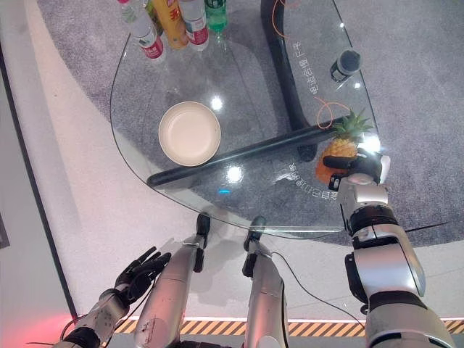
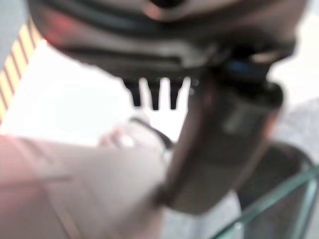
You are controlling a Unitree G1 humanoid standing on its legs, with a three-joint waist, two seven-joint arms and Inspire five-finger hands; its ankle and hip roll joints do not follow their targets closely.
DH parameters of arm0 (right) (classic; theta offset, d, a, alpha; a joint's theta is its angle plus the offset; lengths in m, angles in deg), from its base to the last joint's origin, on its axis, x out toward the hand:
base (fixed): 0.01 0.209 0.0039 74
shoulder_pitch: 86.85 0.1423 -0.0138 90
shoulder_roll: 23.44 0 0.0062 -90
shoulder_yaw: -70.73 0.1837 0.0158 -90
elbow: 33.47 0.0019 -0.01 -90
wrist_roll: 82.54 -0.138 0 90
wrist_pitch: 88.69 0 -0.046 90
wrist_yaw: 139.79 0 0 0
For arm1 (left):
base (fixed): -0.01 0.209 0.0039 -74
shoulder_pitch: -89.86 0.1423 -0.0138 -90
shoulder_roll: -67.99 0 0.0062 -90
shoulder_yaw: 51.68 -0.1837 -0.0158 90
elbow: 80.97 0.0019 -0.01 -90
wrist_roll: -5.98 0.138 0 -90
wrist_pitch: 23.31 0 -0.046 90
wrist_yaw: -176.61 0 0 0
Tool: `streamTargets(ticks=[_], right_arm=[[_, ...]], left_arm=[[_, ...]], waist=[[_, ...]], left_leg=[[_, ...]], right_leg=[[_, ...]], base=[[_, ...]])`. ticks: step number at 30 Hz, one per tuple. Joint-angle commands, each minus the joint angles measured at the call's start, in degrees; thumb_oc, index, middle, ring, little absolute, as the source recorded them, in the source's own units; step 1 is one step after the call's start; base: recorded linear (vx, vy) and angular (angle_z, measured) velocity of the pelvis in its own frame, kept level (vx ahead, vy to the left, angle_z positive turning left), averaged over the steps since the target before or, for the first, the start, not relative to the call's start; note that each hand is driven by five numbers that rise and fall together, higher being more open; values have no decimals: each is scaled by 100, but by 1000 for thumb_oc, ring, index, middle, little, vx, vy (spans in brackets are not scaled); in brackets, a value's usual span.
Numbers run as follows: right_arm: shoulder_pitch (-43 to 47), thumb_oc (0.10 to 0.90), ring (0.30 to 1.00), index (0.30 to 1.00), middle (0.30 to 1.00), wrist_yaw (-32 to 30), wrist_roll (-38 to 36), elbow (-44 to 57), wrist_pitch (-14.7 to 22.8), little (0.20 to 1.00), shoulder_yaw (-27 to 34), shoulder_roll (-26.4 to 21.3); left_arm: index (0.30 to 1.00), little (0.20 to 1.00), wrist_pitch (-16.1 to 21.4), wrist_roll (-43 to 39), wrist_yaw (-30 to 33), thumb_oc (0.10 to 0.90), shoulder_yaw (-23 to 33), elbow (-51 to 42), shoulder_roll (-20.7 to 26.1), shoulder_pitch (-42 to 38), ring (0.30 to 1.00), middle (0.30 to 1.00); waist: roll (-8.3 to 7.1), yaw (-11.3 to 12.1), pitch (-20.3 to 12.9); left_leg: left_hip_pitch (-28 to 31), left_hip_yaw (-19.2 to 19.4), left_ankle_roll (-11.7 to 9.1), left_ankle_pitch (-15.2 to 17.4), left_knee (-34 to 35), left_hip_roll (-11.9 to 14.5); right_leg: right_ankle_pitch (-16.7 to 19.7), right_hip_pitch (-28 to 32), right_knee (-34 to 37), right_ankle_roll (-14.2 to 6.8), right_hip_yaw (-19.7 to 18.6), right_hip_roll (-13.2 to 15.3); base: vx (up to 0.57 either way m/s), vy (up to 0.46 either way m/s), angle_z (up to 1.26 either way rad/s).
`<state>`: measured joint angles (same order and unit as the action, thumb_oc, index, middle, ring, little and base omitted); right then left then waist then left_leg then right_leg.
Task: Pick up the fruit to the plate
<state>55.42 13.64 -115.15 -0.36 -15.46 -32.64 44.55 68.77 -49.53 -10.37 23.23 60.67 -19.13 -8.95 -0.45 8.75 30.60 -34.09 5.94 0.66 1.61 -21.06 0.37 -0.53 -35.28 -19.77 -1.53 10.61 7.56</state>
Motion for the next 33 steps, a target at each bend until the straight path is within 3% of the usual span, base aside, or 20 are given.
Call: streamTargets(ticks=[1,20,33], right_arm=[[-165,100,300,300,300,239,83,489,91,200,-175,236],[-318,100,300,300,300,994,1737,2504,806,200,-549,-62],[-568,100,300,300,300,1168,2448,3743,715,200,-490,-83]], left_arm=[[900,900,138,-142,-30,800,-180,-80,-128,322,900,900],[900,900,290,-252,-70,800,-48,-192,-87,456,900,900],[900,900,365,-321,-26,800,38,-370,-113,476,900,900]], waist=[[311,42,-81],[208,-87,-81],[137,-171,-81]], left_leg=[[107,163,98,237,110,-320],[153,261,92,199,218,-274],[214,323,100,230,224,-229]], right_leg=[[-90,-58,-475,-128,345,-123],[-102,-39,-435,-146,374,-157],[-121,-5,-451,-184,371,-152]], base=[[0,0,0],[0,0,0],[0,0,0]])
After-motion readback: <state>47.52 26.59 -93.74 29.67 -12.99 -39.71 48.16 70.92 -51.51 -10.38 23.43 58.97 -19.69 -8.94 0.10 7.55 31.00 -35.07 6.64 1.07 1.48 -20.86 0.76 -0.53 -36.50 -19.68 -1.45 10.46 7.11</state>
